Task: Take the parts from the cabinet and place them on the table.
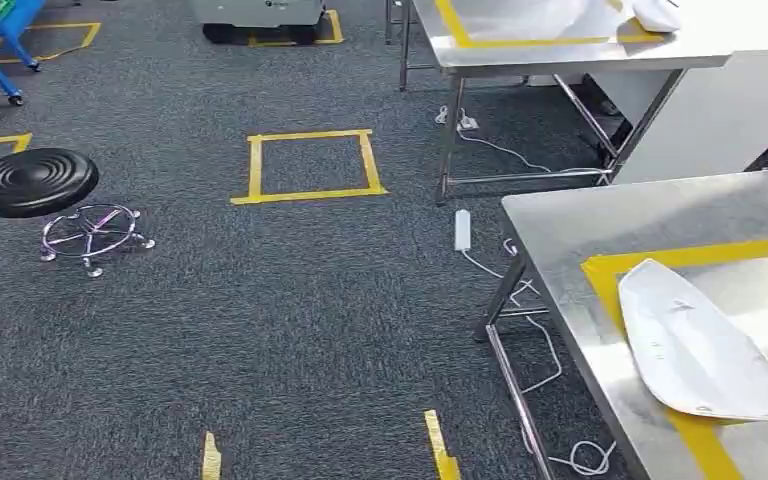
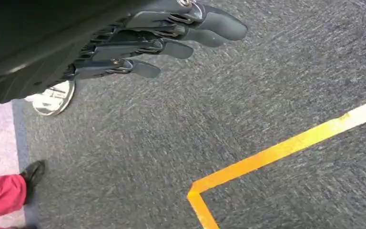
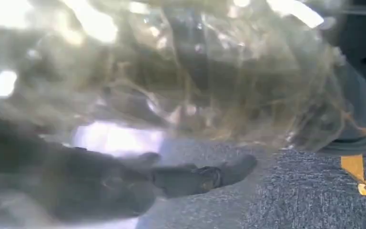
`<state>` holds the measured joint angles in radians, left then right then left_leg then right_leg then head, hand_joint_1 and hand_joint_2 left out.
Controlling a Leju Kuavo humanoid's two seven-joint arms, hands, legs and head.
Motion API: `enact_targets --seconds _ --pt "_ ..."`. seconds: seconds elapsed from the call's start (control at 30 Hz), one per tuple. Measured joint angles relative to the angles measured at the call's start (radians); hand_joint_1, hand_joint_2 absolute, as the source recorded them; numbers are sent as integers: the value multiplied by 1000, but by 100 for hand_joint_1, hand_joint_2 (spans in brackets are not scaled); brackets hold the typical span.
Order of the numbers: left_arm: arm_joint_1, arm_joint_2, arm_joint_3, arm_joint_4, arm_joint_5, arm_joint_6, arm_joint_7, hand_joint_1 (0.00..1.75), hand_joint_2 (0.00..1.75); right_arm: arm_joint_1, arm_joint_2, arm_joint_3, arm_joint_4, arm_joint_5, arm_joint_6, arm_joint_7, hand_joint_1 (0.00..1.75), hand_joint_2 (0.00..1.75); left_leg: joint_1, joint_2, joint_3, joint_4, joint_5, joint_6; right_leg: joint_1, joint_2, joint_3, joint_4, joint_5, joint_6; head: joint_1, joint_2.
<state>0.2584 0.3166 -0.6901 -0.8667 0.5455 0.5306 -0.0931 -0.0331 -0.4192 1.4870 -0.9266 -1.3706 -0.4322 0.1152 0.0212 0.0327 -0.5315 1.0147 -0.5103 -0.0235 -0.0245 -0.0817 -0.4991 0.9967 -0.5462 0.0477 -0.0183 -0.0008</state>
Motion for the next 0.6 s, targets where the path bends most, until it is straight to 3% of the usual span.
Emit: enact_targets --seconds 0.23,0.33,0.37,0.4,0.43,0.5,0.53,0.57,0.6 --pt "-16 5 -35 20 39 10 -16 0 0 -3 0 2 9 13 1 0 0 0 0 0 0 0 1 -1 0 0 9 2 0 -1 0 0" --pt "-21 15 -55 28 62 13 -23 0 0 -9 3 3 12 18 -2 2 0 0 -5 -4 -4 -4 -1 18 -5 -10 17 -12 8 11 -2 0" --pt "-24 17 -60 30 73 13 -27 0 0 -12 3 4 12 20 -5 2 0 0 1 -12 11 -30 16 28 -1 -17 13 -17 4 13 -2 0" --pt "-25 17 -66 31 83 16 -29 0 0 -14 3 4 14 22 -6 2 0 0 4 -17 18 -44 22 32 -6 19 8 0 -12 10 2 0" --pt "-30 19 -73 32 85 20 -31 0 0 -14 3 5 14 24 -8 2 0 0 5 -25 17 -51 29 38 -7 52 -19 56 -50 6 5 0" --pt "-40 21 -80 37 92 23 -31 0 0 -13 3 7 16 25 -10 -2 0 0 3 -45 12 -50 31 36 -7 75 -97 216 -119 5 9 0" --pt "-40 20 -84 38 92 23 -32 0 0 -13 5 7 18 25 -10 -2 0 0 1 -57 12 -50 31 36 -7 78 -130 278 -136 5 8 0" --pt "-40 19 -88 39 93 23 -32 0 0 -12 5 8 19 25 -10 -2 0 0 1 -69 13 -50 31 33 -7 79 -140 290 -125 6 9 0" --pt "-39 19 -93 41 95 24 -32 0 0 -11 5 8 20 25 -10 3 0 0 2 -83 15 -49 30 30 -8 80 -128 255 -89 6 8 0"
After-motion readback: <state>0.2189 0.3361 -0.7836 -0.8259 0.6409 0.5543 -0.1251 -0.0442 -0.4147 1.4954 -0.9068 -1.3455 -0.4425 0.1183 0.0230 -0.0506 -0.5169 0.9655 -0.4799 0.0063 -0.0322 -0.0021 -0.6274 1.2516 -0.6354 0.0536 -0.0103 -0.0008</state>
